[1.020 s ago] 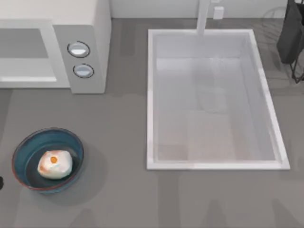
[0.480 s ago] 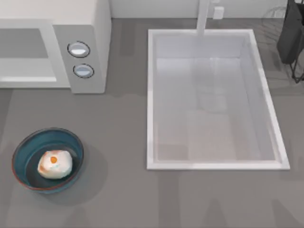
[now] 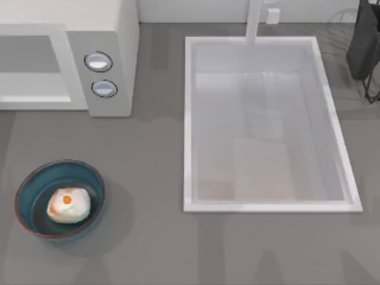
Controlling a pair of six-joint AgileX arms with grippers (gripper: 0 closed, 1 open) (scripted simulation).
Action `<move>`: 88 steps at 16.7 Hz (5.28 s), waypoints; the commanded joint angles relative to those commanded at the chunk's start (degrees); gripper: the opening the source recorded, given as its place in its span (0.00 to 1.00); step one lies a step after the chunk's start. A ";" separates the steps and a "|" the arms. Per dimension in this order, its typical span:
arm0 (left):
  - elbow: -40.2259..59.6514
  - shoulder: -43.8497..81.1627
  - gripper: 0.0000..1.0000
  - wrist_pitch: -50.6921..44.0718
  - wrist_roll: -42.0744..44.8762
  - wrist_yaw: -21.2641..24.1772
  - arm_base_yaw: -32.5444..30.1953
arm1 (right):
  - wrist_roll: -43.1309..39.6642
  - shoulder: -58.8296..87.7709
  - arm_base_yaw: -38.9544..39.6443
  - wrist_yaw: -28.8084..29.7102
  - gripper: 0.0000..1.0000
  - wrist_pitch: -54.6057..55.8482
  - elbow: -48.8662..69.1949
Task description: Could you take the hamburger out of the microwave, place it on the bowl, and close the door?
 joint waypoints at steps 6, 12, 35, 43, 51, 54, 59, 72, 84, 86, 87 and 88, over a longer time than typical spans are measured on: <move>1.78 10.39 0.00 8.54 0.22 3.62 3.59 | 0.00 0.00 0.00 0.00 1.00 0.00 0.00; 3.44 12.16 0.00 6.66 1.92 3.94 4.55 | 0.00 0.00 0.00 0.00 1.00 0.00 0.00; 72.82 88.14 0.00 -48.43 51.84 9.70 31.06 | 0.00 0.00 0.00 0.00 1.00 0.00 0.00; 66.37 91.02 0.00 -39.03 51.94 9.72 30.97 | 0.00 0.00 0.00 0.00 1.00 0.00 0.00; 57.55 95.30 0.00 -26.19 52.14 9.84 31.23 | 0.00 0.00 0.00 0.00 1.00 0.00 0.00; 57.43 94.89 0.00 -26.26 51.99 9.81 30.86 | 0.00 0.00 0.00 0.00 1.00 0.00 0.00; 47.99 86.85 0.00 -21.85 46.89 7.41 26.15 | 0.00 0.00 0.00 0.00 1.00 0.00 0.00; 32.55 73.15 0.00 -15.04 36.52 1.98 16.52 | 0.00 0.00 0.00 0.00 1.00 0.00 0.00; 21.26 59.60 0.00 -11.14 23.15 -6.43 1.89 | 0.00 0.00 0.00 0.00 1.00 0.00 0.00; 20.85 59.00 0.00 -11.08 21.37 -8.04 -0.09 | 0.00 0.00 0.00 0.00 1.00 0.00 0.00; 20.50 58.45 0.00 -11.04 19.83 -9.44 -1.97 | 0.00 0.00 0.00 0.00 1.00 0.00 0.00; 20.05 57.73 0.00 -10.97 17.97 -11.14 -4.46 | 0.00 0.00 0.00 0.00 1.00 0.00 0.00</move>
